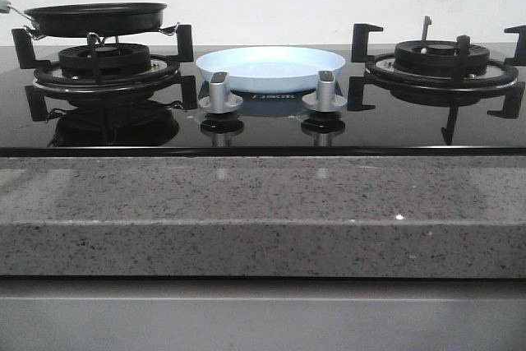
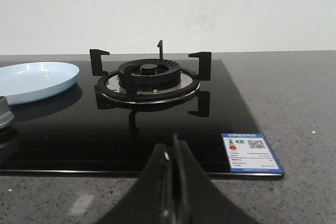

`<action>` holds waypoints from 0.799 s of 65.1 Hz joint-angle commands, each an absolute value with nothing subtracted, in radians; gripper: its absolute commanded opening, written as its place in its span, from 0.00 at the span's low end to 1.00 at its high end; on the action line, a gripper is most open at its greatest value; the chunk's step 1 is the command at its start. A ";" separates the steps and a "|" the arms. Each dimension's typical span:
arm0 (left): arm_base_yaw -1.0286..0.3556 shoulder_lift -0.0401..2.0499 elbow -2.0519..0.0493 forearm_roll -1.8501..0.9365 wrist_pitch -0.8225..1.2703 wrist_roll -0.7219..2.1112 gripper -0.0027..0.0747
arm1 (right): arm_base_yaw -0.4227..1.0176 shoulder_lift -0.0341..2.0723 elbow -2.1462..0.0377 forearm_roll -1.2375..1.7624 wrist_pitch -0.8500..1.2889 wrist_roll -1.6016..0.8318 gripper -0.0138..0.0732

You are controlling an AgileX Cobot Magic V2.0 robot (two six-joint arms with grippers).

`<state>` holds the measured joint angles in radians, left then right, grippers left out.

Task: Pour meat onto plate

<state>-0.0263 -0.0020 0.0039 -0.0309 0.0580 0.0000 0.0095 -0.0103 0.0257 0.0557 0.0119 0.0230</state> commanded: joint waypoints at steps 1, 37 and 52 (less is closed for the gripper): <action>-0.027 -0.018 0.009 -0.040 -0.023 -0.012 0.01 | 0.002 -0.028 0.021 0.043 -0.066 0.021 0.08; -0.027 -0.018 0.009 -0.040 -0.023 -0.012 0.01 | 0.002 -0.028 0.021 0.043 -0.066 0.021 0.08; -0.027 -0.018 0.009 -0.040 -0.025 -0.012 0.01 | 0.002 -0.028 0.021 0.043 -0.076 0.021 0.08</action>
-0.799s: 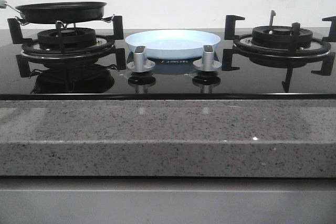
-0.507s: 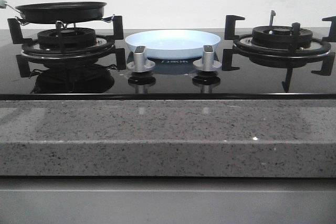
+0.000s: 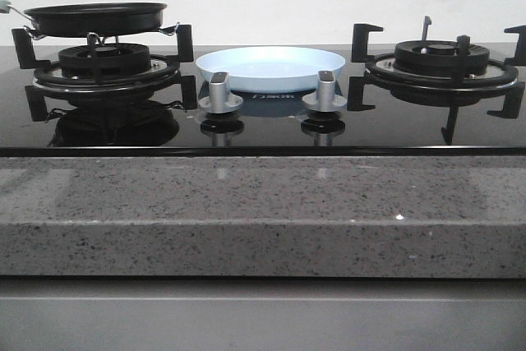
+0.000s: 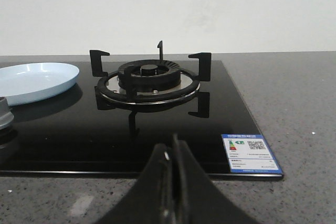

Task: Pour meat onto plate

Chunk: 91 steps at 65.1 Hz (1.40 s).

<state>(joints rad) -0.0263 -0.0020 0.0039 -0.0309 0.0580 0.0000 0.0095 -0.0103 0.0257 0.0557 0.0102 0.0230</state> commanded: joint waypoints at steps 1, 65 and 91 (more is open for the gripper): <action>-0.027 -0.018 0.009 -0.040 -0.025 -0.012 0.01 | 0.002 -0.028 0.021 0.043 -0.076 0.021 0.08; -0.027 0.415 -0.741 -0.089 0.413 -0.012 0.01 | 0.002 0.385 -0.701 0.037 0.418 0.020 0.08; -0.027 0.654 -0.769 -0.111 0.425 -0.012 0.01 | 0.002 0.675 -0.734 0.037 0.494 0.020 0.08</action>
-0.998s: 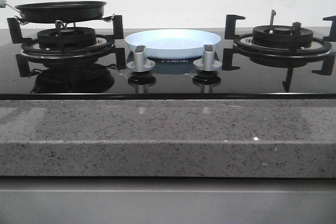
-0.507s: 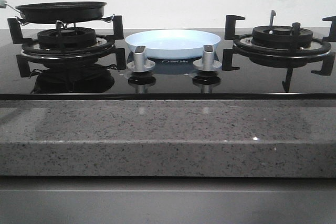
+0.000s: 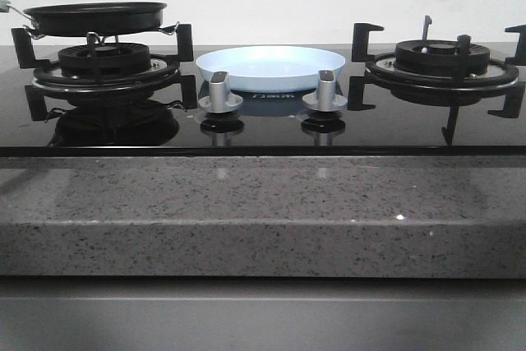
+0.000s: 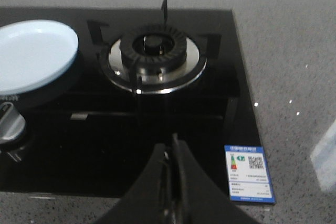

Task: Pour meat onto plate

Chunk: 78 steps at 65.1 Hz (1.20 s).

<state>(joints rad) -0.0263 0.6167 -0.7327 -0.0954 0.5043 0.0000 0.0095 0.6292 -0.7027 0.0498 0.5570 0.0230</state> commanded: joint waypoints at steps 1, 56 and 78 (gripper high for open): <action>-0.027 0.660 -0.769 -0.111 0.428 -0.012 0.01 | 0.002 0.682 -0.734 0.037 0.496 0.020 0.08; -0.066 0.761 -0.769 -0.118 0.425 0.024 0.67 | 0.139 0.914 -0.906 0.159 0.639 -0.057 0.69; -0.259 0.761 -0.769 -0.054 0.425 0.025 0.67 | 0.312 1.190 -1.138 0.167 0.666 -0.061 0.69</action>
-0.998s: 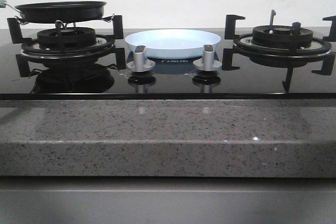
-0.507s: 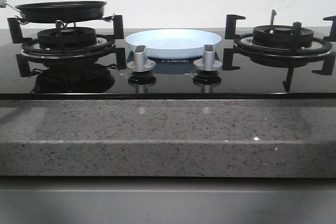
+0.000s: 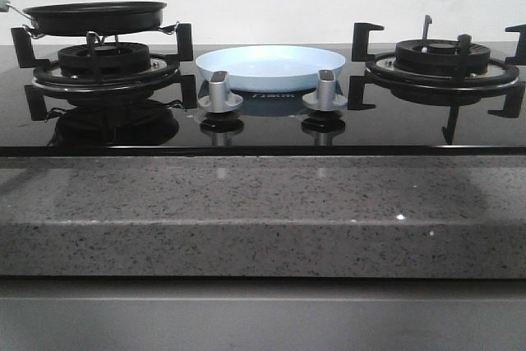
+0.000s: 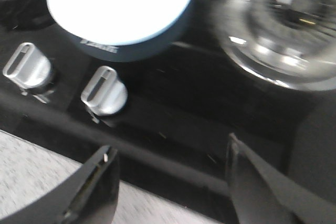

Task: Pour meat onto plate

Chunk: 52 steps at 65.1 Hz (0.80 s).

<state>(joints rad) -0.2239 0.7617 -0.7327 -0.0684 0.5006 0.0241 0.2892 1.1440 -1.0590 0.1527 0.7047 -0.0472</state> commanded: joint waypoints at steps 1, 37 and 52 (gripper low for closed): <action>-0.263 0.761 -0.769 -0.054 0.425 0.025 0.67 | 0.314 1.204 -1.149 0.169 0.670 -0.061 0.69; -0.279 0.762 -0.767 -0.054 0.441 0.025 0.67 | 0.238 1.710 -1.644 0.352 0.875 -0.061 0.69; -0.279 0.762 -0.765 -0.054 0.443 0.025 0.67 | 0.217 1.856 -1.799 0.349 0.907 -0.061 0.69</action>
<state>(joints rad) -0.2685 0.7617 -0.7327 -0.0524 0.5085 0.0247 0.2231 1.8692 -1.7272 0.3231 0.9301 -0.0493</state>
